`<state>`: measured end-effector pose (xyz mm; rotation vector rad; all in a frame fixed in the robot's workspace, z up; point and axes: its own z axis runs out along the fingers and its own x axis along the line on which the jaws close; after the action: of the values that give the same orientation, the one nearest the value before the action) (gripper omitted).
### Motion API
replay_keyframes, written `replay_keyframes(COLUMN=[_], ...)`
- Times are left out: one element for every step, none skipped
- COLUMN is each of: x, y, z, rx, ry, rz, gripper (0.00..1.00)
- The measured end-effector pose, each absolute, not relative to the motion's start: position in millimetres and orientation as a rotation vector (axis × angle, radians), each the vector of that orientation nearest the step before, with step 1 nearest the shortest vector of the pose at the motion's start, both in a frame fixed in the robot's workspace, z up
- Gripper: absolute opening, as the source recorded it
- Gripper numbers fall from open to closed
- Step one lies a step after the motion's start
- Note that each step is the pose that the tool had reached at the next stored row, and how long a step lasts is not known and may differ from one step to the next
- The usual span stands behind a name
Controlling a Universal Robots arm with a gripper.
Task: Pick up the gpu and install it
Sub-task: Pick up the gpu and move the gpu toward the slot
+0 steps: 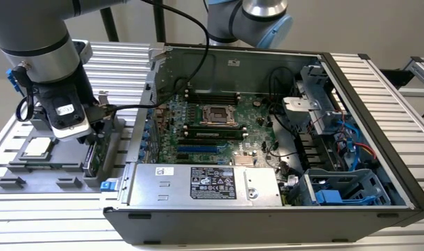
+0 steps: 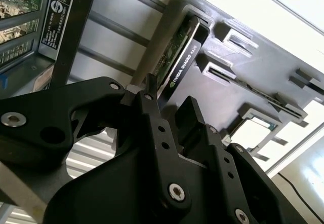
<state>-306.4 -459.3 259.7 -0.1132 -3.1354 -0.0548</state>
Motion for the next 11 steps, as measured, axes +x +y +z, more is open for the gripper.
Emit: replay_keyframes(x=[-306.4,-306.5,-306.4,-306.4,-306.5,-306.4,-306.4,-306.5,-306.4,-306.5,-306.5], y=[-459.3,-459.3,-459.2,-459.3,-459.2,-459.3,-459.3,-459.3,-459.3,-459.3,-459.2], z=[259.4,259.1,258.8,258.5,258.2,257.8,257.6,257.3,257.0,256.8,256.5], rx=[-0.113,-0.113,-0.113,-0.113,-0.113,-0.113,-0.113,-0.113,-0.113,-0.113,-0.113], ry=[-3.135,-3.135,-3.135,-3.135,-3.135,-3.135,-3.135,-3.135,-3.135,-3.135,-3.135], rz=[-0.055,-0.055,-0.055,-0.055,-0.055,-0.055,-0.055,-0.055,-0.055,-0.055,-0.055], gripper=[1.00,1.00,1.00,1.00,1.00,1.00,1.00,1.00,1.00,1.00,1.00])
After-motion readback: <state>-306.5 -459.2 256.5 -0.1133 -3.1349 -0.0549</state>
